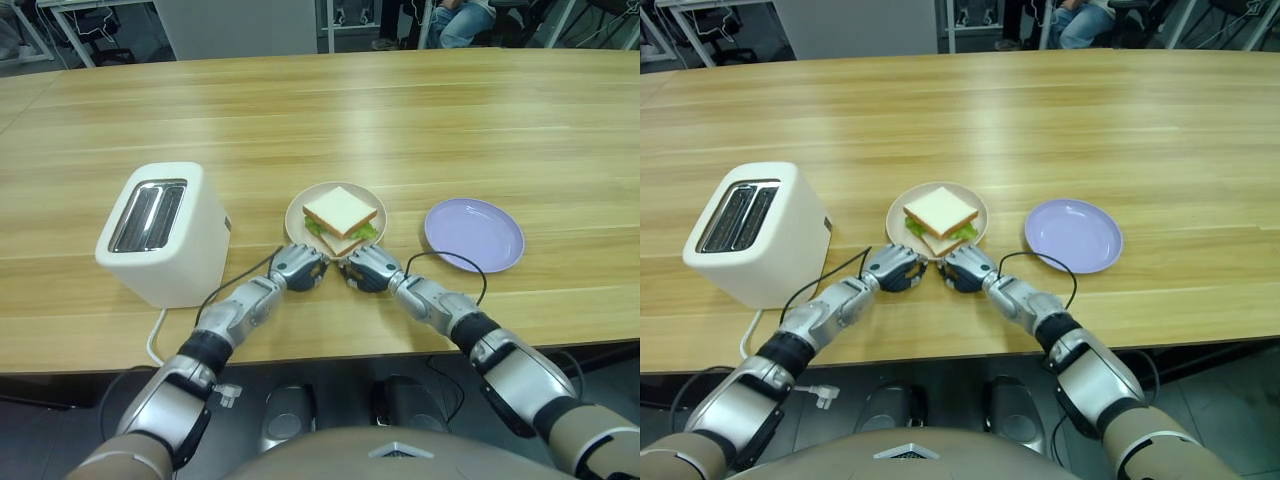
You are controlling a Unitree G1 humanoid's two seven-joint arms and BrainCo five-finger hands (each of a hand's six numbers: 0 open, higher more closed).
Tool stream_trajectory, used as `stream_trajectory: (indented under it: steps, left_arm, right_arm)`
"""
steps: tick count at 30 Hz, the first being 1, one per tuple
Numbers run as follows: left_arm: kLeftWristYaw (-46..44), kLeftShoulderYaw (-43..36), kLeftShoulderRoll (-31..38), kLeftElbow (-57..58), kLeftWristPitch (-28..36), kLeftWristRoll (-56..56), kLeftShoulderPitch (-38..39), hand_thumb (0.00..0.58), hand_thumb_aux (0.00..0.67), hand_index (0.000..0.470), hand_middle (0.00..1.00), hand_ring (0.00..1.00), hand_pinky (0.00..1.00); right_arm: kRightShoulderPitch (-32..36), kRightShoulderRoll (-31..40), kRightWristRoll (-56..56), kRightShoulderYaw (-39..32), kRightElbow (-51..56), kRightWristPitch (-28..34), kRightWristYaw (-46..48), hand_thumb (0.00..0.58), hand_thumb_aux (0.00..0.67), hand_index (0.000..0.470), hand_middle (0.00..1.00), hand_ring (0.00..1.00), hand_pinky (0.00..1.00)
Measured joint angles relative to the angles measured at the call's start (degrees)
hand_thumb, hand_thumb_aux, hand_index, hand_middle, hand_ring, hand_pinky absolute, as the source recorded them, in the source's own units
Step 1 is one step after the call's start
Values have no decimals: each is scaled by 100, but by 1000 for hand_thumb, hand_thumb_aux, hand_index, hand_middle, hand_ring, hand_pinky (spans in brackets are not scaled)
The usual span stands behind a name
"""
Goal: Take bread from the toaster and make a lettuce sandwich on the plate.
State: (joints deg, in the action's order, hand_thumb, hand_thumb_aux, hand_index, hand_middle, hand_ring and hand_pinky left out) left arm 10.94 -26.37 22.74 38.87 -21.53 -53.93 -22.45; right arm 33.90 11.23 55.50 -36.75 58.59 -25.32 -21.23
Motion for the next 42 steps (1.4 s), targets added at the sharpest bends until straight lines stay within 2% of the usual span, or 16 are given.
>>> stream_trajectory:
  steps: [7,8,9,10,11,12,13,14,15,16,17,18,24,29,36,42]
  left_arm:
    - [398,-46,251,-33,-93,142,185,580,670,460,1000,1000,1000]
    - [421,53,372,-461,-166,303,539,580,670,460,922,922,922]
    - [442,218,436,-846,-287,553,910,580,670,460,702,702,702]
    - [493,397,459,-1231,-450,834,1252,580,670,460,545,545,545]
    - [516,592,462,-1687,-668,1234,1678,580,670,460,545,545,545]
    - [542,962,389,-2681,-1104,2118,2537,577,620,426,369,369,369]
    - [547,1049,362,-3048,-1301,2479,2834,505,428,294,67,67,67]
    - [498,1136,322,-3318,-1400,2790,2991,325,226,155,0,0,0]
    - [418,1252,260,-3735,-1533,3255,3239,0,0,0,0,0,0]
    - [304,1273,225,-4150,-1714,3730,3584,0,0,0,0,0,0]
    - [234,1275,189,-4497,-1899,4049,3923,0,0,0,0,0,0]
    - [89,1242,151,-4798,-2071,4412,4389,0,0,0,0,0,0]
    - [-512,1169,-31,-5091,-2166,4957,5035,0,0,0,0,0,0]
    - [-893,1173,-216,-5131,-2166,5351,5288,0,0,0,0,0,0]
    - [-1284,1302,-386,-5272,-2193,5606,5536,0,0,0,0,0,0]
    - [-1508,1375,-576,-5215,-2197,5592,5667,0,0,0,0,0,0]
  right_arm:
    - [-21,278,-102,-80,-95,-134,-348,580,670,460,1000,1000,1000]
    - [-308,490,-295,32,-482,-302,-315,580,670,460,1000,1000,1000]
    - [-670,680,-574,202,-862,-483,-227,580,670,460,1000,1000,1000]
    - [-1031,823,-912,390,-1263,-685,-140,580,670,460,1000,1000,1000]
    - [-1504,991,-1381,572,-1752,-883,63,580,670,460,1000,1000,1000]
    - [-2531,1226,-2314,879,-2894,-1225,429,568,573,393,1000,1000,1000]
    - [-2933,1305,-2646,908,-3238,-1370,580,514,444,305,1000,1000,1000]
    - [-3174,1331,-2918,955,-3557,-1402,737,441,342,235,1000,1000,1000]
    - [-3497,1374,-3297,1035,-4114,-1468,913,0,0,0,878,878,878]
    - [-3964,1448,-3731,1164,-4771,-1543,1071,0,0,0,878,878,878]
    - [-4352,1511,-4044,1280,-5269,-1654,1139,0,0,0,471,471,471]
    - [-4864,1594,-4395,1405,-5748,-1725,1262,0,0,0,0,0,0]
    - [-5859,1379,-5149,1827,-6749,-1521,1558,0,0,0,0,0,0]
    - [-6312,1236,-5573,2078,-7027,-1363,1840,0,0,0,0,0,0]
    - [-6699,933,-5640,2347,-7125,-1355,2182,0,0,0,0,0,0]
    - [-6639,763,-5620,2471,-7134,-1367,2412,0,0,0,0,0,0]
